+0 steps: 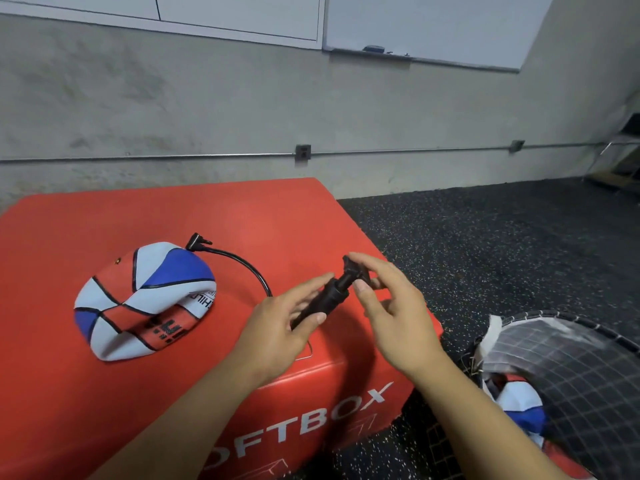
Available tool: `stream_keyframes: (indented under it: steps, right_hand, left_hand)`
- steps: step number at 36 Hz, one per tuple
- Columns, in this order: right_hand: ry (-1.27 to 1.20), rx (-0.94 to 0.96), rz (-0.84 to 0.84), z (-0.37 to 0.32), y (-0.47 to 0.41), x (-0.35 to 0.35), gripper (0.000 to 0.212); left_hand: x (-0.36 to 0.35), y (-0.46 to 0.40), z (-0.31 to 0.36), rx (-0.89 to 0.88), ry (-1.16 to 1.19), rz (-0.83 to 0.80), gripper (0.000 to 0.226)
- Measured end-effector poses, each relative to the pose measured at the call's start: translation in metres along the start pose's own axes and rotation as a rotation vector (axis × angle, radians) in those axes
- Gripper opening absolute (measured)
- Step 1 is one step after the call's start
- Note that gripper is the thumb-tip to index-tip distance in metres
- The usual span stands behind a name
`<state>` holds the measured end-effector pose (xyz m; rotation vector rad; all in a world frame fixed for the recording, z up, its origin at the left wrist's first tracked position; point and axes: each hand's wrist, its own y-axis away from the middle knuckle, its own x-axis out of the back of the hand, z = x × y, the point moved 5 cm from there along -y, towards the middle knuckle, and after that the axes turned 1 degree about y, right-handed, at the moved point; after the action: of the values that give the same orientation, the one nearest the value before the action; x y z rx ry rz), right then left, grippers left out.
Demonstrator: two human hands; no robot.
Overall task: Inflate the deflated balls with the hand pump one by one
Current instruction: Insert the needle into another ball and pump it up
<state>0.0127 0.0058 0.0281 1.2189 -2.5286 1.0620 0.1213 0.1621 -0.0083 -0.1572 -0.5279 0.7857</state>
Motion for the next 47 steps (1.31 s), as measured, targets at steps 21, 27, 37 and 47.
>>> stream_keyframes:
  steps: [21,27,37,47]
  right_hand:
    - [0.109,0.026,0.345,-0.034,-0.017,0.056,0.039]
    - [0.134,0.093,0.272,-0.029,-0.013,0.016,0.038]
    - [0.144,0.034,0.060,-0.017,0.009,-0.018,0.038]
    - [0.034,-0.007,0.139,-0.009,0.017,-0.003,0.026]
  left_hand:
    - [-0.003,0.003,-0.007,0.010,-0.048,-0.044,0.066]
    - [0.002,0.002,-0.012,0.027,0.009,0.018,0.065]
    - [0.000,0.000,-0.012,0.022,0.056,0.037,0.064]
    - [-0.007,0.002,-0.005,0.001,-0.050,-0.030,0.061]
